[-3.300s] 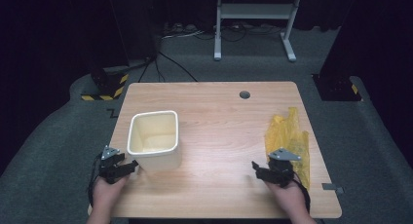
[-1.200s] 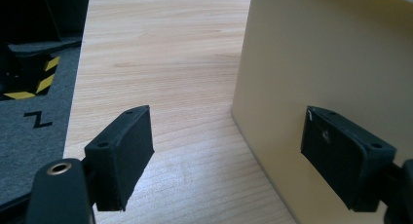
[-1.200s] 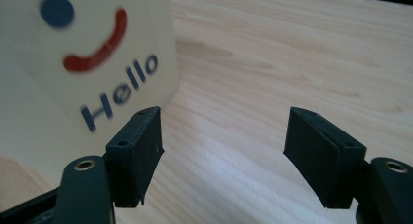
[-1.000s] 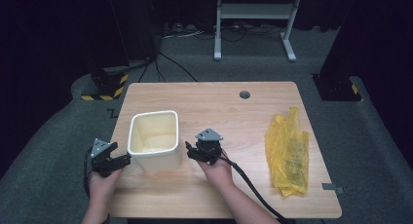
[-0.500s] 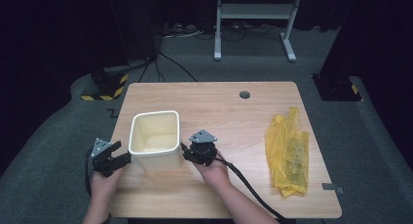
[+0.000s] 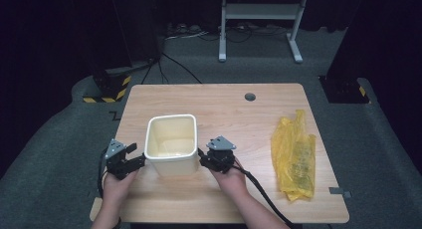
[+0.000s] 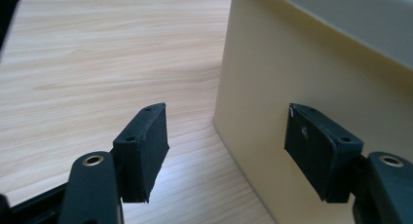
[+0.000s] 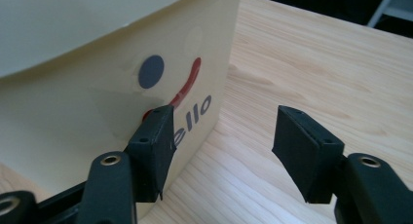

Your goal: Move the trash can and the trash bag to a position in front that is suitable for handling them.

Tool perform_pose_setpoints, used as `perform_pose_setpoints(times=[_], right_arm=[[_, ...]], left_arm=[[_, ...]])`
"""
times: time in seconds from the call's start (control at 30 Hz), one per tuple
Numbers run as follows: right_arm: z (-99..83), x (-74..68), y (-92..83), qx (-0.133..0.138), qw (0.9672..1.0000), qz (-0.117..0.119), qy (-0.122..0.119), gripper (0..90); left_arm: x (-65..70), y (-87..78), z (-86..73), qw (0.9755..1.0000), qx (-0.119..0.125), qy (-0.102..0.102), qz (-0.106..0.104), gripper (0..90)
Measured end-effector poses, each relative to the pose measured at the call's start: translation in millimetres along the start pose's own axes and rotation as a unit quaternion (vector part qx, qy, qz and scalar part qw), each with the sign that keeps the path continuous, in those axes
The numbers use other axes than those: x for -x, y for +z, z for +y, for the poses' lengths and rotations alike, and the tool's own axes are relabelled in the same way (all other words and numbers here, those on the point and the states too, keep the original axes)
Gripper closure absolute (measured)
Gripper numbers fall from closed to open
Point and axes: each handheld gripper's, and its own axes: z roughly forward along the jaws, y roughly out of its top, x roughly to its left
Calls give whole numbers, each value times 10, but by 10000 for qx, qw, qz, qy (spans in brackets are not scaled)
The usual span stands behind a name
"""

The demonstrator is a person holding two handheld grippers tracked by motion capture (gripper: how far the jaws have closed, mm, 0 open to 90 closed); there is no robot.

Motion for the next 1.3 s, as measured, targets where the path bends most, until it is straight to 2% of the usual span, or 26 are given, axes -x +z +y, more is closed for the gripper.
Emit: perform_pose_setpoints(times=[0.1, 0.13, 0.3, 0.43, 0.63, 0.73, 0.77, 0.83, 0.87, 0.93, 0.97, 1.03, 1.07, 1.13, 1.2, 1.3], right_arm=[[-50, 122, -74, -57, 9999, -76, 75, 391], [-87, 204, -127, -100, 9998, -155, 81, 390], [-154, 330, -243, -110, 9994, -301, 122, 390], [-215, 427, -364, -147, 9989, -415, 174, 392], [-306, 533, -516, -148, 9975, -680, 107, 374], [-336, 622, -577, -228, 9969, -734, 171, 329], [-353, 662, -611, -274, 9966, -731, 250, 322], [-390, 714, -664, -238, 9970, -648, 341, 319], [-420, 745, -701, -157, 9972, -668, 301, 338], [-466, 789, -725, 62, 9963, -817, 255, 346], [-476, 814, -718, 90, 9960, -851, 254, 343], [-477, 859, -701, 48, 9959, -803, 413, 326], [-488, 881, -687, 64, 9958, -709, 582, 303], [-512, 872, -654, 148, 9951, -705, 671, 236], [-521, 836, -622, 186, 9958, -739, 502, 202], [-496, 792, -600, 180, 9958, -764, 470, 145]], left_arm=[[150, 68, 38, 9999, -84, 116, -34, 313], [195, 94, 51, 9998, -111, 130, -52, 296], [398, 238, 92, 9992, -203, 297, -146, 293], [539, 319, 122, 9989, -250, 350, -170, 293], [769, 419, 166, 9977, -364, 577, -33, 266], [856, 457, 166, 9970, -503, 588, 79, 202], [881, 464, 151, 9969, -567, 523, 162, 173], [907, 458, 119, 9959, -761, 376, 325, 153], [902, 441, 104, 9956, -794, 298, 398, 149], [865, 412, 73, 9965, -761, 30, 331, 152], [847, 406, 56, 9970, -718, -55, 294, 152], [829, 412, 26, 9970, -724, 3, 286, 154], [823, 421, 15, 9969, -744, 18, 265, 151], [785, 442, 7, 9967, -782, 140, 175, 150], [747, 457, 15, 9969, -746, 172, 150, 148], [688, 477, 17, 9977, -667, -34, 64, 146]])
